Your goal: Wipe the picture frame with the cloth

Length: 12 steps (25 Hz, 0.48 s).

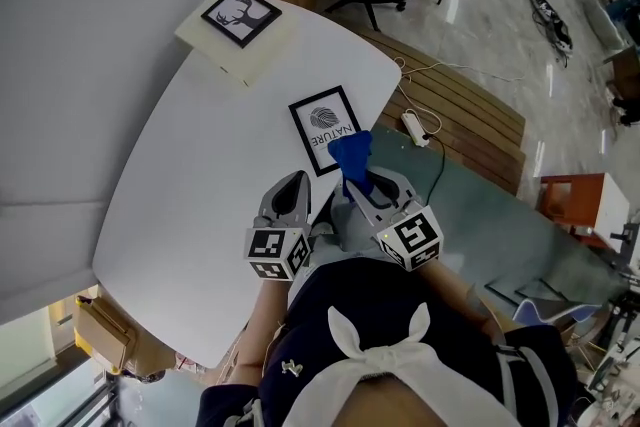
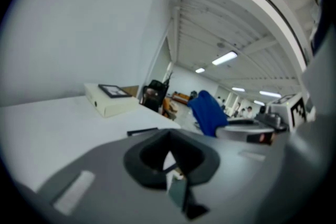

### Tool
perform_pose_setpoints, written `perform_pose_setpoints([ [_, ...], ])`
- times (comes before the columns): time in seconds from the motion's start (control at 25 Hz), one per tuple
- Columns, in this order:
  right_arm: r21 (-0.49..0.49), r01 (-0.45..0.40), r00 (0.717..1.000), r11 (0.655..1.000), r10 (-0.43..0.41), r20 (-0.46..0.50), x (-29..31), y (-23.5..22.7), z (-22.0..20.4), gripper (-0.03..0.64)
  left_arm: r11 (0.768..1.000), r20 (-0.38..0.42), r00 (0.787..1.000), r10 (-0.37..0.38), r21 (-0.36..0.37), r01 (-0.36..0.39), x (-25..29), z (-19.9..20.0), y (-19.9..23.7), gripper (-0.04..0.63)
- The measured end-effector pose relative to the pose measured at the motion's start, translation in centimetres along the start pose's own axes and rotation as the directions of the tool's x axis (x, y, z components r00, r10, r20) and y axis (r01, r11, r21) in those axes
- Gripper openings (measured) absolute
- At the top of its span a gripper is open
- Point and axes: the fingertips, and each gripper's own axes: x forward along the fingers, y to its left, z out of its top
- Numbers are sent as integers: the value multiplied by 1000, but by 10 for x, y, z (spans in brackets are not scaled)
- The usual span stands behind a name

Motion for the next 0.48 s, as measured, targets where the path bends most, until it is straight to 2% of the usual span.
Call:
perform_pose_setpoints([
  [0.48,-15,-103,993,995,103,-49,60,-47,11,91,997,-111,991,76,6,-76,52,-20,32,-3],
])
